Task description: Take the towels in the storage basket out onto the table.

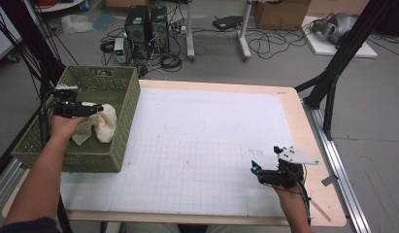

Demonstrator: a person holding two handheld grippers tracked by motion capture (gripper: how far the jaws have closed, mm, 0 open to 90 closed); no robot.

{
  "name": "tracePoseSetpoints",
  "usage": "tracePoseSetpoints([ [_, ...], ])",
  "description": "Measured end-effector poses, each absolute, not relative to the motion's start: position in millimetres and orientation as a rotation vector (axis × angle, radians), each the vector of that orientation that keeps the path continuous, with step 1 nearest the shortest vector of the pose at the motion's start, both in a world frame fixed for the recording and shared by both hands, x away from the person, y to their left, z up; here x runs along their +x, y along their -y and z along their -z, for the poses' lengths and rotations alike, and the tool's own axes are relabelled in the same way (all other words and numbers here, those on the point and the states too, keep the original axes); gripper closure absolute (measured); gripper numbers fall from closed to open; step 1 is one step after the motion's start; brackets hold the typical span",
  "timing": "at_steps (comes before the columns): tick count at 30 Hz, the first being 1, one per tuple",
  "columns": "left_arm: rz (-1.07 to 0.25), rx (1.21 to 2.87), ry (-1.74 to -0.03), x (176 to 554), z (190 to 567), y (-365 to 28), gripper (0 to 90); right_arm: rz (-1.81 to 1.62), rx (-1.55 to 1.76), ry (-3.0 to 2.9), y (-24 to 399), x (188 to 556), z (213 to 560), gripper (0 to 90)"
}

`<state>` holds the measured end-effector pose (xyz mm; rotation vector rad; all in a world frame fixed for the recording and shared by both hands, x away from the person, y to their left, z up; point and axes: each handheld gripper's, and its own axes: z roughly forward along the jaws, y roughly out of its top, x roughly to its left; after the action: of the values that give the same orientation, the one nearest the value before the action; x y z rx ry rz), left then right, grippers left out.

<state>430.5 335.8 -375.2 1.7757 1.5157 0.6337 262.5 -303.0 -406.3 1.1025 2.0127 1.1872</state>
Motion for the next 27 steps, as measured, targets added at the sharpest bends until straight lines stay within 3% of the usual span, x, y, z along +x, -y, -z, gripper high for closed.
tracePoseSetpoints([
  [4, -0.644, 1.855, -1.57, 433.7, 386.0, -335.3, 19.3, -1.186, 1.113, -2.01, 304.0, 261.6, 406.5, 4.5],
  [7, -0.699, 1.975, -1.593, 435.3, 394.2, -330.2, 26.8, -1.184, 1.109, -2.011, 304.6, 261.3, 406.5, 4.5],
  [10, -0.692, 2.002, -1.623, 436.6, 397.0, -330.0, 26.4, -1.185, 1.107, -2.009, 304.9, 261.3, 406.4, 4.5],
  [12, -0.626, 2.052, -1.693, 437.9, 407.1, -331.3, 21.7, -1.185, 1.112, -2.008, 304.7, 260.5, 406.0, 4.5],
  [21, -0.496, 2.061, -1.791, 439.5, 418.8, -332.8, 22.1, -1.183, 1.111, -2.008, 304.7, 260.3, 406.1, 4.5],
  [27, -0.471, 2.048, -1.797, 439.2, 418.5, -333.9, 30.3, -1.197, 1.119, -2.004, 304.7, 260.4, 405.9, 4.5],
])
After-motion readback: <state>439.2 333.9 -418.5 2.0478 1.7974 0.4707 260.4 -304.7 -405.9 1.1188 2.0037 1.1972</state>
